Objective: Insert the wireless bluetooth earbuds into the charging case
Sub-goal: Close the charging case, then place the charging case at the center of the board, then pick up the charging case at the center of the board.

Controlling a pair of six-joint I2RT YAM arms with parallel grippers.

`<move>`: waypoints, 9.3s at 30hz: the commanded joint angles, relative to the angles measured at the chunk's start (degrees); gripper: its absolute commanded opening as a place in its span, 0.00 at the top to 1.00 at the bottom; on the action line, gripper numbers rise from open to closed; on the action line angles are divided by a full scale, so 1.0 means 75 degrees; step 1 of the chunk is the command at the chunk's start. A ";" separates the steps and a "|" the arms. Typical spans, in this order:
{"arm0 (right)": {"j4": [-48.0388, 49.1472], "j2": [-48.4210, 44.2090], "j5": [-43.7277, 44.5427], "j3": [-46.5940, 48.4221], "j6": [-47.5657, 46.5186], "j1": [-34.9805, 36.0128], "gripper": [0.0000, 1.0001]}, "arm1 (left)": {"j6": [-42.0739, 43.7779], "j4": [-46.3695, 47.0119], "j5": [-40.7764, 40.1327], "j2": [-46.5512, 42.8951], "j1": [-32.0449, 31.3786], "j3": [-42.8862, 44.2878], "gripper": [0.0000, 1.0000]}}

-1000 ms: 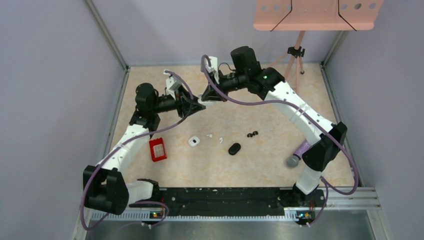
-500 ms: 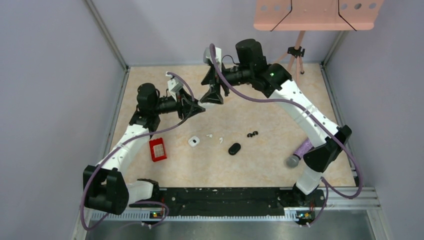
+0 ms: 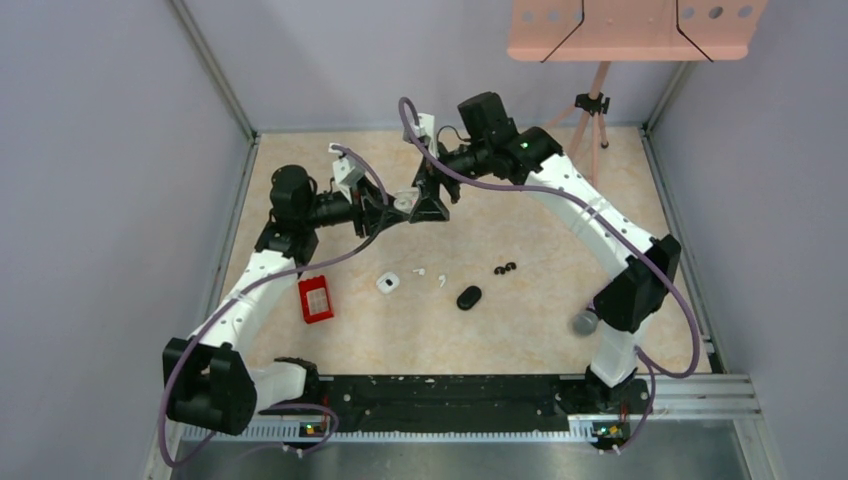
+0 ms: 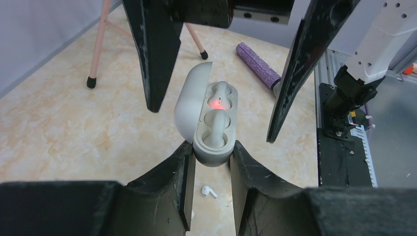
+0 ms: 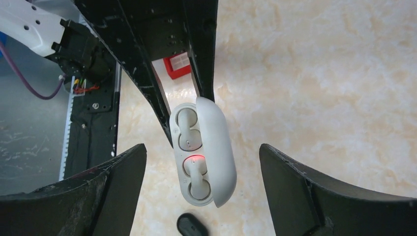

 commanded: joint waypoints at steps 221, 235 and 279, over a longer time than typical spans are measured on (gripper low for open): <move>0.4233 -0.2938 -0.0090 -0.4633 -0.0145 -0.0490 0.42 | 0.3657 -0.0175 -0.1192 -0.0557 -0.1445 0.0614 1.00; 0.3974 -0.2721 -0.0174 -0.4293 -0.0199 -0.0496 0.79 | 0.3567 -0.0716 -0.1198 -0.0520 -0.1445 0.0711 0.79; 0.2389 -0.2500 0.0965 -0.3562 -0.2281 0.0099 0.82 | 0.3930 -0.2338 -0.0931 0.0091 -0.1457 0.1522 0.57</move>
